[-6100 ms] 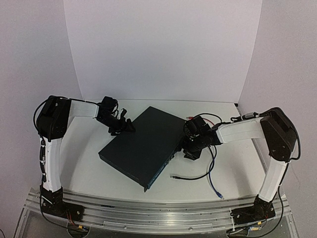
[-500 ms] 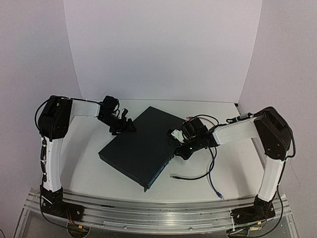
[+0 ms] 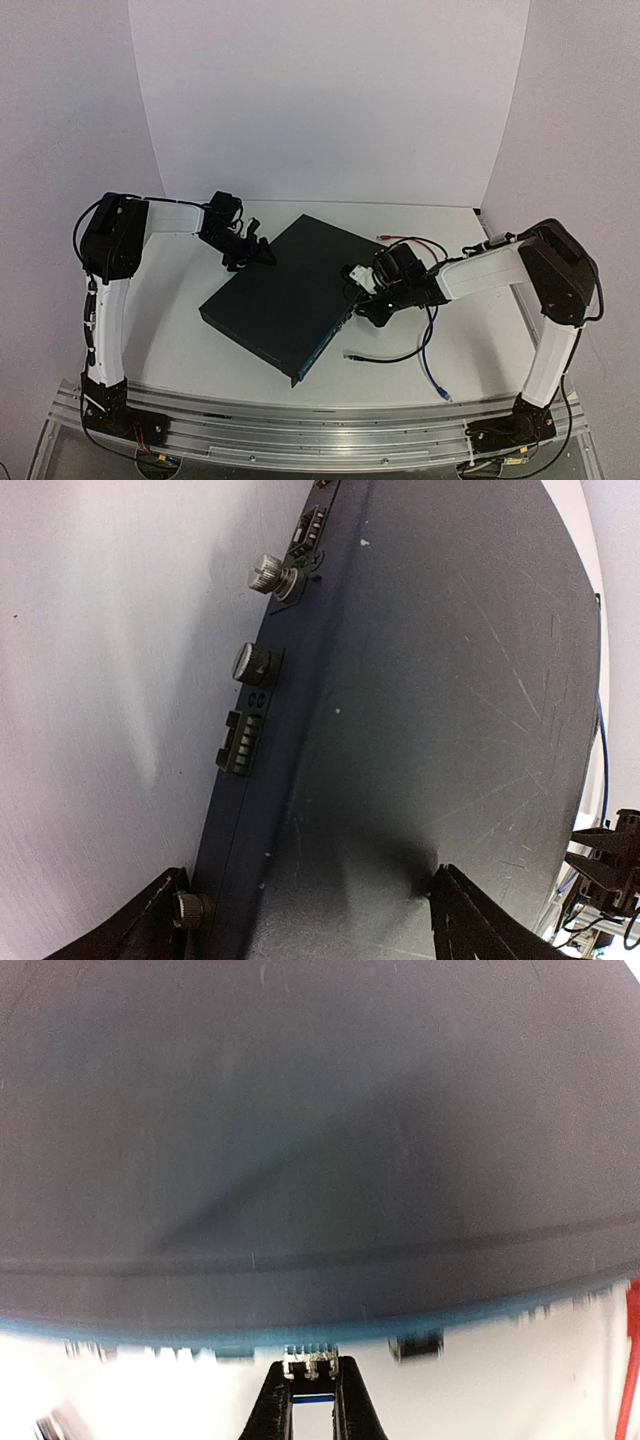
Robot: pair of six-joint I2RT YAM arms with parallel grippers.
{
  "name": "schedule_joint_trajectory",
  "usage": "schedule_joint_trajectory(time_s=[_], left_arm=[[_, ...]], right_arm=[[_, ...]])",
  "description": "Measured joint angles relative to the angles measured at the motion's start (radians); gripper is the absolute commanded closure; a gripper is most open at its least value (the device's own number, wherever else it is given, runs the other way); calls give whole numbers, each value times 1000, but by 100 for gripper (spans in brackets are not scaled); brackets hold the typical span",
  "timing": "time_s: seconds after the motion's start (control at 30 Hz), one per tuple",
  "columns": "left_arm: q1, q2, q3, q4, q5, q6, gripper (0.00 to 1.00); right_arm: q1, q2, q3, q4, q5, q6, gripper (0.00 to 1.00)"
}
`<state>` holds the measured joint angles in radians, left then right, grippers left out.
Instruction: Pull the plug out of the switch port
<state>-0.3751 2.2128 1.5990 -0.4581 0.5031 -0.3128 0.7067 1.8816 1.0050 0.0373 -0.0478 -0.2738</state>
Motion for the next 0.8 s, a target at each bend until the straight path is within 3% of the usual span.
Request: schedule_joint_trajectory(time_s=[0.5, 0.8], left_arm=[[0, 2, 3, -5, -2, -2, 19], [0, 2, 2, 2, 1, -2, 19]], right_arm=[[-8, -148, -143, -140, 86, 6, 100], [-9, -436, -187, -176, 265, 148, 100]])
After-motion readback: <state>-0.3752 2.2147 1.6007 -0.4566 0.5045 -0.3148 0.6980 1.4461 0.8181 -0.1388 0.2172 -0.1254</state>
